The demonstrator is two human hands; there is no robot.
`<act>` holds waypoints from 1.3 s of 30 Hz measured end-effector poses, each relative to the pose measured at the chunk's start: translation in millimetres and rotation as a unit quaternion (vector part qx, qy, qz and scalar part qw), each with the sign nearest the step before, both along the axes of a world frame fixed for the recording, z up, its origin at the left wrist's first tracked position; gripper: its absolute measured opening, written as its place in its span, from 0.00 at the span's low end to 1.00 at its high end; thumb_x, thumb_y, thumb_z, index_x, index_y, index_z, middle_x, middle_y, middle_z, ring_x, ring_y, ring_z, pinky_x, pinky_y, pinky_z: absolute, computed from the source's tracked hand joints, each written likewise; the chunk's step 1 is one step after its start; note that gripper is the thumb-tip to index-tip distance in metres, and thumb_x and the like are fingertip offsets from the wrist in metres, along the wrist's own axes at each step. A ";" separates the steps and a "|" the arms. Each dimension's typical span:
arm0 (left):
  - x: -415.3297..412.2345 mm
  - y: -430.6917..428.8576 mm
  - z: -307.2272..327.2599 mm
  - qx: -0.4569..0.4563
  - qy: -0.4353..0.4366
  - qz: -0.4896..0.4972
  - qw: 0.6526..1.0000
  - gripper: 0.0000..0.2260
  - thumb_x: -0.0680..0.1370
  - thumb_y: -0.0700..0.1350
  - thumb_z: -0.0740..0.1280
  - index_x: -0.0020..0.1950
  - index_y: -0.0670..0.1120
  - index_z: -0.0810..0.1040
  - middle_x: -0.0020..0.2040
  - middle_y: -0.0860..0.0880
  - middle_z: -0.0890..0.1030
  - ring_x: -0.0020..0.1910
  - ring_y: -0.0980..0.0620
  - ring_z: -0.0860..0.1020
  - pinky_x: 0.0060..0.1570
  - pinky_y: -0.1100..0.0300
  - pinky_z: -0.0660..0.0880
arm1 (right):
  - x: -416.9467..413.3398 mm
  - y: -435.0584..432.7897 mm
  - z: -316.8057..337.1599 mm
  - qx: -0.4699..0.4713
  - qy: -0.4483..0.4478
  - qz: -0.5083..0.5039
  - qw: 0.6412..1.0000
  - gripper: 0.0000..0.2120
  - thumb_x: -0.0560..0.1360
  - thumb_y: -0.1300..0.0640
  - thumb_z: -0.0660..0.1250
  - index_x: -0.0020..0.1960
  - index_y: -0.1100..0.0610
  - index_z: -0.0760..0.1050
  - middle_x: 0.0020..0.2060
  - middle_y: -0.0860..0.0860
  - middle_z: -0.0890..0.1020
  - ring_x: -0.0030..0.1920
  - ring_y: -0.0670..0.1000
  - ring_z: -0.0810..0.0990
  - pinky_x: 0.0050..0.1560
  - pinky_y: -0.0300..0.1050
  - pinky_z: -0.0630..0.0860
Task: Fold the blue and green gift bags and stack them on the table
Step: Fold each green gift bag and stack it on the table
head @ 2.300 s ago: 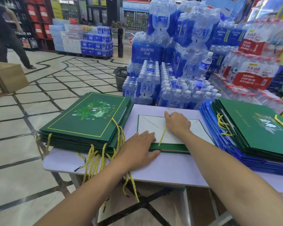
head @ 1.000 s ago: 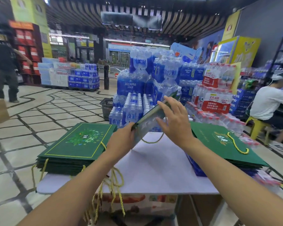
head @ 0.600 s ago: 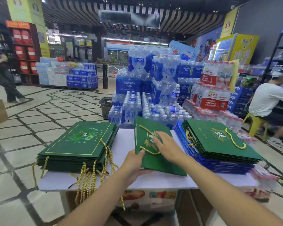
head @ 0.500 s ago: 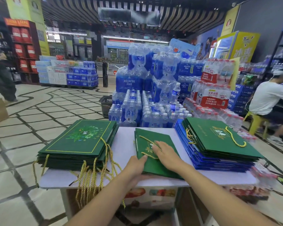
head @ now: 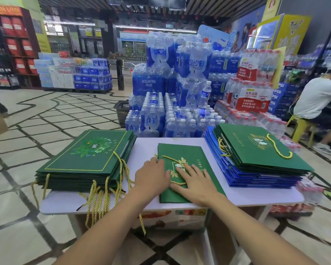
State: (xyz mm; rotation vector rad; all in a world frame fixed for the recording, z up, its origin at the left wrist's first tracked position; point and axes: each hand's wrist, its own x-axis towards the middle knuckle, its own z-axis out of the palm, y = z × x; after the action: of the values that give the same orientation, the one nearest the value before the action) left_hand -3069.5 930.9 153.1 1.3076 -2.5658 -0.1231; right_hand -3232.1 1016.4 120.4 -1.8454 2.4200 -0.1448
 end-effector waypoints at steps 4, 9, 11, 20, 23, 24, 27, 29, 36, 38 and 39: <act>-23.9 -24.6 -13.4 -0.014 0.018 -0.078 0.997 0.21 0.86 0.54 0.55 0.77 0.49 0.68 0.77 0.48 0.68 0.77 0.45 0.63 0.70 0.45 0.67 | 1.0 -2.5 -0.3 0.009 0.008 -0.003 1.000 0.44 0.71 0.18 0.42 0.82 0.38 0.46 0.83 0.45 0.48 0.83 0.52 0.45 0.80 0.62 0.43; -51.4 -70.7 -25.6 0.052 -0.037 -0.104 0.993 0.26 0.87 0.55 0.48 0.84 0.47 0.55 0.85 0.50 0.51 0.84 0.48 0.46 0.80 0.41 0.48 | 1.1 -2.6 -3.2 0.010 0.017 -0.002 1.000 0.45 0.71 0.18 0.43 0.82 0.38 0.45 0.83 0.46 0.49 0.83 0.52 0.45 0.80 0.62 0.43; -58.6 -87.2 -27.1 0.076 -0.060 -0.089 0.991 0.27 0.87 0.57 0.46 0.85 0.47 0.52 0.85 0.50 0.49 0.84 0.48 0.45 0.80 0.41 0.46 | 0.6 -3.2 -3.4 0.012 0.015 -0.003 1.000 0.45 0.71 0.18 0.43 0.82 0.38 0.46 0.83 0.46 0.49 0.82 0.52 0.45 0.80 0.62 0.43; -67.4 -101.8 -45.3 0.073 -0.082 -0.081 0.991 0.28 0.86 0.58 0.45 0.85 0.48 0.50 0.85 0.51 0.49 0.84 0.50 0.46 0.81 0.41 0.45 | -2.5 -3.9 -7.9 0.008 0.014 -0.002 1.000 0.44 0.71 0.19 0.42 0.82 0.39 0.47 0.83 0.46 0.49 0.82 0.52 0.44 0.80 0.62 0.41; -65.4 -96.2 -43.0 0.066 -0.061 -0.076 0.993 0.28 0.86 0.58 0.46 0.85 0.48 0.51 0.85 0.50 0.49 0.84 0.49 0.45 0.81 0.41 0.45 | -2.7 -3.9 -8.7 0.003 0.014 0.000 1.000 0.45 0.71 0.18 0.41 0.82 0.39 0.47 0.83 0.46 0.49 0.83 0.52 0.44 0.80 0.63 0.42; -63.2 -92.4 -40.6 0.056 -0.046 -0.067 0.995 0.29 0.86 0.58 0.47 0.85 0.47 0.50 0.85 0.49 0.48 0.84 0.48 0.45 0.81 0.41 0.45 | -2.4 -3.6 -8.5 0.000 0.014 0.000 1.000 0.45 0.71 0.18 0.40 0.82 0.39 0.47 0.83 0.46 0.49 0.83 0.52 0.44 0.80 0.63 0.42; -48.3 -79.5 -30.5 0.033 -0.004 -0.015 0.999 0.33 0.85 0.60 0.51 0.85 0.45 0.46 0.85 0.43 0.47 0.84 0.43 0.46 0.80 0.41 0.49 | -3.2 -2.4 -7.5 -0.012 0.010 0.001 1.000 0.45 0.71 0.18 0.40 0.82 0.39 0.48 0.83 0.45 0.50 0.82 0.52 0.45 0.80 0.62 0.43; -32.2 -69.7 -25.1 0.050 -0.001 0.009 0.999 0.35 0.84 0.61 0.52 0.84 0.46 0.44 0.83 0.40 0.56 0.83 0.40 0.52 0.78 0.41 0.54 | -4.0 -1.7 -8.3 -0.019 0.006 -0.002 1.000 0.44 0.71 0.18 0.41 0.82 0.39 0.49 0.83 0.45 0.51 0.82 0.52 0.46 0.80 0.62 0.43; -8.2 -36.7 -23.4 0.100 0.044 -0.043 0.993 0.28 0.86 0.51 0.55 0.84 0.47 0.51 0.71 0.40 0.75 0.69 0.40 0.71 0.70 0.45 0.67 | 7.8 -21.9 -6.5 -0.058 -0.030 -0.011 0.998 0.35 0.79 0.27 0.46 0.81 0.40 0.54 0.82 0.45 0.54 0.82 0.52 0.49 0.80 0.63 0.45; -5.8 -38.7 -25.2 0.167 0.141 -0.036 0.975 0.27 0.85 0.48 0.58 0.83 0.51 0.54 0.67 0.43 0.78 0.63 0.43 0.76 0.63 0.46 0.73 | 9.8 -24.4 -6.6 -0.088 -0.063 -0.015 0.994 0.32 0.81 0.31 0.47 0.81 0.41 0.56 0.82 0.44 0.57 0.82 0.51 0.52 0.80 0.62 0.46; -4.9 -39.5 -24.1 0.203 0.196 -0.029 0.959 0.27 0.84 0.46 0.58 0.82 0.54 0.56 0.65 0.47 0.79 0.60 0.45 0.78 0.60 0.47 0.75 | 9.4 -24.6 -6.0 -0.110 -0.089 -0.020 0.990 0.30 0.82 0.33 0.49 0.81 0.42 0.58 0.81 0.43 0.59 0.81 0.49 0.54 0.81 0.61 0.47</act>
State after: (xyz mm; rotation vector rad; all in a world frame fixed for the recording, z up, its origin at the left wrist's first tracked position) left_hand -3074.4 891.4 129.0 1.1826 -2.3026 -0.8691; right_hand -3222.7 991.8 114.4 -1.7796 2.3988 -0.5759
